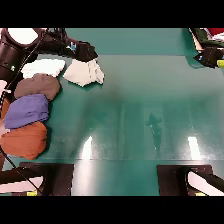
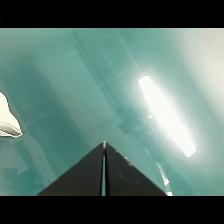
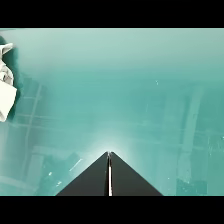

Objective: Fold the shirts.

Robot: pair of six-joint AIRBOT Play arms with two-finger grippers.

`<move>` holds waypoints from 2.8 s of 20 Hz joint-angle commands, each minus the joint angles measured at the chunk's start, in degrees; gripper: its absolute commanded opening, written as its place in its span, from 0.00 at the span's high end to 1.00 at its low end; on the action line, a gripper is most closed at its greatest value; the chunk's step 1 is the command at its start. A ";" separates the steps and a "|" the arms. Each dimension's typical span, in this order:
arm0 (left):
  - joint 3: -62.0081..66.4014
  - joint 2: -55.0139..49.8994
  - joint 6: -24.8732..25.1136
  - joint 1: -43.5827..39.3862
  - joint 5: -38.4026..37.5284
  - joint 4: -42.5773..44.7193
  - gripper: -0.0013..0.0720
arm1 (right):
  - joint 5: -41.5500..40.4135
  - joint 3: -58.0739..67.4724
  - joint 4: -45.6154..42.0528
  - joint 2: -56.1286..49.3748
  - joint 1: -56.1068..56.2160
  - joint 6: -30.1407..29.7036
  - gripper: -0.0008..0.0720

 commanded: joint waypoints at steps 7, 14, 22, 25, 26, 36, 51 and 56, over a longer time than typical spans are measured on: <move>-0.04 0.02 0.04 -0.02 0.24 -0.07 0.95 | 0.02 0.02 0.02 -0.24 0.02 0.02 0.97; -0.04 0.02 0.02 -0.02 1.11 -0.07 0.95 | 0.02 0.02 0.04 -0.26 0.02 0.02 0.97; -0.11 -3.98 -7.32 0.11 10.12 20.79 0.17 | 0.26 0.07 0.50 -0.24 0.04 0.04 0.97; -0.11 -12.07 -11.69 2.58 10.21 26.99 0.17 | 0.81 0.07 0.52 -0.24 0.04 0.04 0.97; -0.09 -14.84 -13.68 3.87 10.54 26.95 0.17 | 1.77 0.07 0.52 -0.24 0.04 0.04 0.97; 0.07 -26.82 -16.87 6.67 18.25 25.49 0.38 | 4.55 0.07 0.48 -0.24 0.09 0.07 0.97; 22.40 4.66 1.64 -0.35 -5.49 14.23 0.95 | 5.35 18.40 0.44 5.60 0.02 0.04 0.97; 13.64 7.89 7.82 -7.74 -9.53 9.05 0.95 | 7.61 20.44 0.44 8.76 0.02 0.04 0.97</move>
